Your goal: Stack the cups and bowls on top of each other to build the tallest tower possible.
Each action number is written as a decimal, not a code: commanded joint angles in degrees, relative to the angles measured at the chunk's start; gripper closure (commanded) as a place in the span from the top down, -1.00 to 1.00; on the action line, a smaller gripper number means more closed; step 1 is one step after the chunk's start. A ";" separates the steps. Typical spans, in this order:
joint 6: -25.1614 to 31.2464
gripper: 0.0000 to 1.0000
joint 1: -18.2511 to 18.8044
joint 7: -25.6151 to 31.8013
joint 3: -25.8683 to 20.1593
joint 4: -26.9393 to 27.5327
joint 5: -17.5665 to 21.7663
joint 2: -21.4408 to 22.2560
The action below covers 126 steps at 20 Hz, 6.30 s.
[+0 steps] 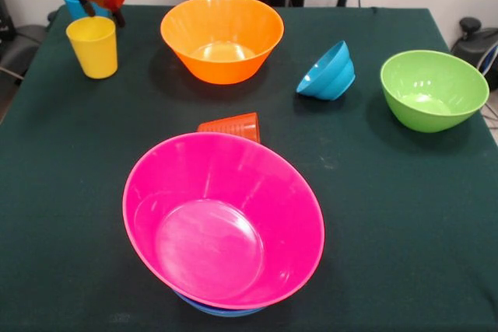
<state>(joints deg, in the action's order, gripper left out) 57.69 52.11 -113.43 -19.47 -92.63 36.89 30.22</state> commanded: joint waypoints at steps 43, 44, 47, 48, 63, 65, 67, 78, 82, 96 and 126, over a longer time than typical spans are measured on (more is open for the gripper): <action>1.09 1.00 -5.15 17.80 -5.93 6.03 3.58 -3.90; 1.06 1.00 -5.13 18.33 -5.98 6.14 3.94 -3.85; 0.87 1.00 -4.92 18.60 -6.25 5.77 3.90 -3.68; 0.38 1.00 -4.52 18.68 -6.43 4.51 3.74 -2.98; 5.04 1.00 -4.17 15.51 -6.68 -4.21 -0.18 8.46; 5.53 1.00 -4.70 14.88 -6.73 -4.19 -0.57 8.83; 6.82 1.00 -5.69 14.67 -6.73 -2.33 -0.43 8.10; 4.05 1.00 -4.35 15.48 -6.87 -3.24 0.96 6.82; 2.87 1.00 -3.82 16.41 -6.86 -2.02 2.30 4.72; 1.75 1.00 -2.24 16.54 -7.06 -1.04 2.96 -0.41; 0.86 1.00 -4.45 10.49 -6.71 -8.39 1.72 9.81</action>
<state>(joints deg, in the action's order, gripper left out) 58.93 50.79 -113.42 -23.07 -96.76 36.59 36.78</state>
